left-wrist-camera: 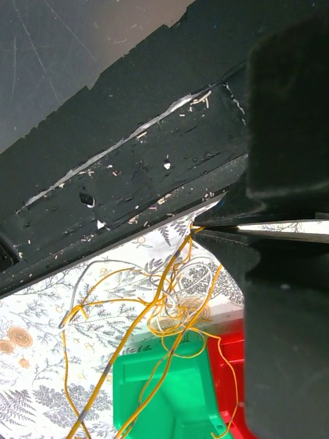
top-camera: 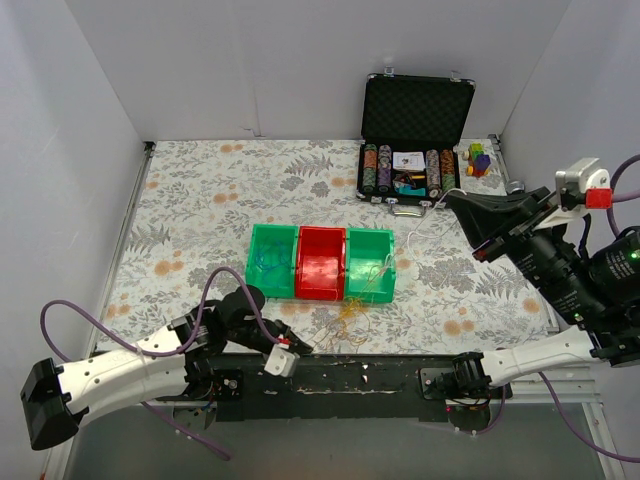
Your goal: Untangle the cables
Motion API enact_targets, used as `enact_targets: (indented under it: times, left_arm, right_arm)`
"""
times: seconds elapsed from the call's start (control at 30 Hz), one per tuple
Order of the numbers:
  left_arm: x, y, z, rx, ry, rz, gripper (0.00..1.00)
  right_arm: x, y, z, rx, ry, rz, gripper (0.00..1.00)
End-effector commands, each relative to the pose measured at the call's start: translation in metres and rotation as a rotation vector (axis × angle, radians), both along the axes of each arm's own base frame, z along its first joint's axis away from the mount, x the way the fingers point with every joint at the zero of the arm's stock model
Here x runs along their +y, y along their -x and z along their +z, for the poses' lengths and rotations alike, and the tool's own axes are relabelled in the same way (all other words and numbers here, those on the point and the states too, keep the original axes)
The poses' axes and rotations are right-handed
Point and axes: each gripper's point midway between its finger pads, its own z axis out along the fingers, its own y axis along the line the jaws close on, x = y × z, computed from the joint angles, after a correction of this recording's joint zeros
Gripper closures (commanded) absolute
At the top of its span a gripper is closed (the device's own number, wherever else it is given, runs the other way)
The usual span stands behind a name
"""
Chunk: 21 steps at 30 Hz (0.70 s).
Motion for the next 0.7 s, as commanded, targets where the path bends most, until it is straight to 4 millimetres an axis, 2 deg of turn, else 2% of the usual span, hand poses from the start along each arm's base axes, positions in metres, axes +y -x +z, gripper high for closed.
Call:
enact_targets:
  times: [0.0, 0.1, 0.13, 0.17, 0.2, 0.27, 0.4, 0.43, 0.5, 0.67]
  left_arm:
    - [0.011, 0.008, -0.017, 0.001, -0.054, -0.032, 1.0]
    - [0.01, 0.007, -0.015, -0.005, -0.049, -0.027, 0.99]
    - [0.009, 0.005, -0.012, -0.011, -0.045, -0.023, 0.83]
    - [0.008, 0.003, -0.008, -0.015, -0.037, -0.015, 0.49]
    - [0.005, 0.001, -0.002, -0.02, -0.026, -0.004, 0.24]
    - [0.0, -0.006, 0.016, -0.034, 0.002, 0.023, 0.02]
    - [-0.011, -0.004, 0.067, 0.002, 0.089, 0.03, 0.02]
    - [-0.015, 0.0, 0.095, 0.036, 0.136, 0.022, 0.02]
    - [-0.019, -0.002, 0.128, 0.034, 0.186, 0.037, 0.02]
    - [-0.024, -0.042, 0.177, -0.045, 0.3, 0.247, 0.02]
  right_arm:
    - [0.012, 0.009, 0.017, 0.001, -0.053, 0.066, 0.99]
    - [0.021, 0.017, 0.016, 0.006, -0.056, 0.121, 0.99]
    - [0.023, 0.019, 0.016, 0.011, -0.064, 0.139, 0.99]
    - [0.026, 0.022, 0.013, 0.016, -0.063, 0.159, 0.99]
    - [0.029, 0.025, 0.009, 0.025, -0.065, 0.175, 0.99]
    - [0.038, 0.03, 0.0, 0.043, -0.054, 0.206, 0.99]
    - [0.055, 0.038, -0.019, 0.064, -0.008, 0.239, 0.99]
    - [0.061, 0.042, -0.024, 0.089, -0.017, 0.259, 0.99]
    - [0.066, 0.045, -0.028, 0.096, -0.012, 0.279, 0.99]
    - [0.077, 0.054, -0.034, 0.101, 0.001, 0.33, 0.99]
